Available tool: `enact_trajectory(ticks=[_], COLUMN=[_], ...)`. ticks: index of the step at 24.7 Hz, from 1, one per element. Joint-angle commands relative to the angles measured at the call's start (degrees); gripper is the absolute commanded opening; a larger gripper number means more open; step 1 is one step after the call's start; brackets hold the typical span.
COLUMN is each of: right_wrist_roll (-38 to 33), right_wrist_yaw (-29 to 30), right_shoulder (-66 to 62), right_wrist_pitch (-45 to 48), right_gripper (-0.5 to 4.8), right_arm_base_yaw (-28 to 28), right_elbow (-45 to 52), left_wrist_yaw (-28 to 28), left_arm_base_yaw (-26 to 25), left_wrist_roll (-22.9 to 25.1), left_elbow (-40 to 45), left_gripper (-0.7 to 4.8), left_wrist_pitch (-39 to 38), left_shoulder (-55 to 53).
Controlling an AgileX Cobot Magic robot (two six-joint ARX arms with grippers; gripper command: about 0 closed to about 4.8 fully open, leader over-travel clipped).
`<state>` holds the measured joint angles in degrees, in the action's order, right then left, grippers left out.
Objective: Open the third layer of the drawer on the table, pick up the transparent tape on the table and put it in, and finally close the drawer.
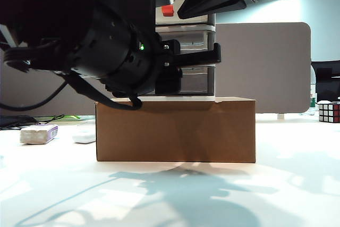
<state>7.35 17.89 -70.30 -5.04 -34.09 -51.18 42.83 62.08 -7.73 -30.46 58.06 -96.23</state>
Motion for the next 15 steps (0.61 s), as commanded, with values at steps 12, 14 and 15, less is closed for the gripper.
enact_trajectory(ticks=[12,14,15], right_wrist_roll=[0.2,0.2,0.2], right_wrist_yaw=[-0.3,-0.4,-0.6], right_shoulder=[-3.7,-4.3,-4.6], right_wrist_pitch=[3.8,4.0,4.0], right_gripper=[-0.05,-0.05,-0.05], right_arm_base_yaw=[-0.1,-0.1,-0.1], right_elbow=[-0.3,-0.2,-0.3], left_wrist_yaw=[4.0,5.5,6.3], left_arm_base_yaw=[3.5,5.0,5.9], left_wrist_roll=[0.5,0.5,0.4], left_elbow=[-0.1,-0.1,-0.1], left_gripper=[-0.06,-0.06,-0.06], left_wrist_pitch=[0.2,0.2,0.0], left_shoulder=[0.2,0.2,0.2])
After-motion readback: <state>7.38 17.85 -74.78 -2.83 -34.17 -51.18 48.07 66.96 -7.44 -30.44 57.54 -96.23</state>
